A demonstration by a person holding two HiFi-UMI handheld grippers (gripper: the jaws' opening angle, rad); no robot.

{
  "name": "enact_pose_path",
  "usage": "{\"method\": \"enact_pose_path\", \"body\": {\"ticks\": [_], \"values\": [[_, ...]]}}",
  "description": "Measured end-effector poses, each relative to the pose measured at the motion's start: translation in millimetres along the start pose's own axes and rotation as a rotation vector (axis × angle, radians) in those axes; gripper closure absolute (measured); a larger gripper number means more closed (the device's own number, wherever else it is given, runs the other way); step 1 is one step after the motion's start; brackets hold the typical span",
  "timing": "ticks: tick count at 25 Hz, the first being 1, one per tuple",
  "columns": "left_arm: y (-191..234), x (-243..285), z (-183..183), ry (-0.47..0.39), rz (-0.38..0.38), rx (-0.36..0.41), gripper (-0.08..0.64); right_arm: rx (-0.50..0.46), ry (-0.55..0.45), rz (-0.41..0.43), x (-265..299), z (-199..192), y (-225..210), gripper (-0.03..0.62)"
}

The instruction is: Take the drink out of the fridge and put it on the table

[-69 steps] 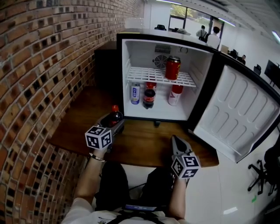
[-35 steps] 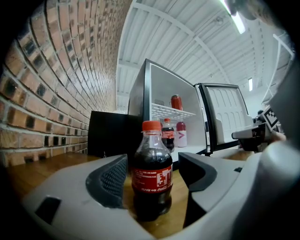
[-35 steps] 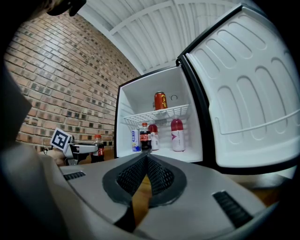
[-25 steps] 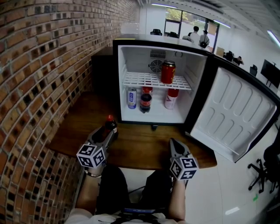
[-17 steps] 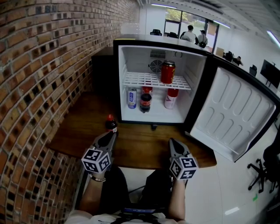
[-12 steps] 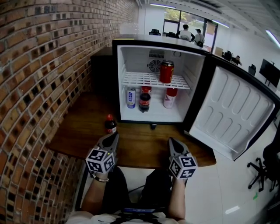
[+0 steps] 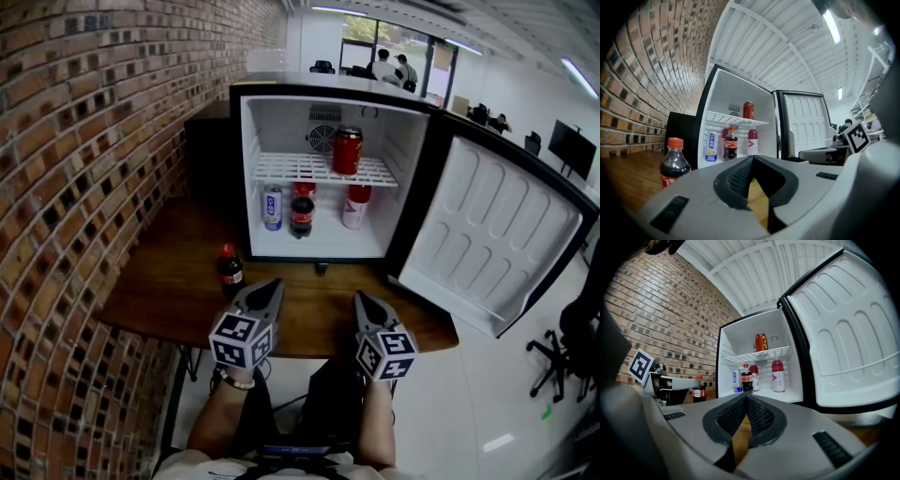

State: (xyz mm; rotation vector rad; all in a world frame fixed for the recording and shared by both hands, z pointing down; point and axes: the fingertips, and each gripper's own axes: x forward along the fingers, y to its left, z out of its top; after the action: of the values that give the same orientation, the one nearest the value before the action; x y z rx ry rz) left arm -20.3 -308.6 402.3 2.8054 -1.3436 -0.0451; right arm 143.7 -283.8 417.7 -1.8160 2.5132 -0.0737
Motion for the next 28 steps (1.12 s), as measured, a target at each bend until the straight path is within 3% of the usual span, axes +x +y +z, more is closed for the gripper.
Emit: {"method": "enact_pose_path", "body": {"ticks": [28], "values": [[-14.5,9.5,-2.4,0.009,-0.026,-0.018,0.560,-0.049,0.008,0.018,-1.3,2.1,8.5,0.574]]}}
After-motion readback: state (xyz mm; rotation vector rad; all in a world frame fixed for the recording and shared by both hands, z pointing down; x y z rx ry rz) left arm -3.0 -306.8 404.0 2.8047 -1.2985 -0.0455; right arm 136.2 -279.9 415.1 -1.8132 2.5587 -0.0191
